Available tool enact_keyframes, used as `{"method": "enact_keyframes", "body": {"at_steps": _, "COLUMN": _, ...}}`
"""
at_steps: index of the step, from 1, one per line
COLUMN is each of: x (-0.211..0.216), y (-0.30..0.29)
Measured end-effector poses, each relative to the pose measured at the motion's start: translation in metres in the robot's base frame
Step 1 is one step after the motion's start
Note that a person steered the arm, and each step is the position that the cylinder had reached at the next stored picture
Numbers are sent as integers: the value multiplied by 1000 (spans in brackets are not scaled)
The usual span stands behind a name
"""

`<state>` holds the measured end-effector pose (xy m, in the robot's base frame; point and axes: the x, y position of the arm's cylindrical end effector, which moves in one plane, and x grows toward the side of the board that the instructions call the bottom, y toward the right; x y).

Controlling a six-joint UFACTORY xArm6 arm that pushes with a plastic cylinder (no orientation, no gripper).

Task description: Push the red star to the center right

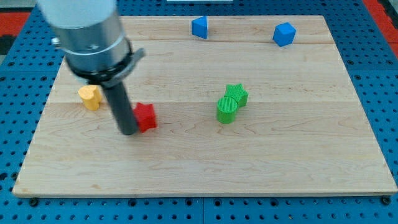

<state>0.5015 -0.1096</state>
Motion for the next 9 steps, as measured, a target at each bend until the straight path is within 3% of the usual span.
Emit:
{"method": "enact_keyframes", "body": {"at_steps": 2, "x": -36, "y": 60}}
{"method": "enact_keyframes", "body": {"at_steps": 3, "x": -76, "y": 88}}
{"method": "enact_keyframes", "body": {"at_steps": 4, "x": -76, "y": 88}}
{"method": "enact_keyframes", "body": {"at_steps": 5, "x": -155, "y": 56}}
{"method": "enact_keyframes", "body": {"at_steps": 6, "x": -193, "y": 28}}
{"method": "enact_keyframes", "body": {"at_steps": 7, "x": -185, "y": 33}}
{"method": "enact_keyframes", "body": {"at_steps": 9, "x": -168, "y": 198}}
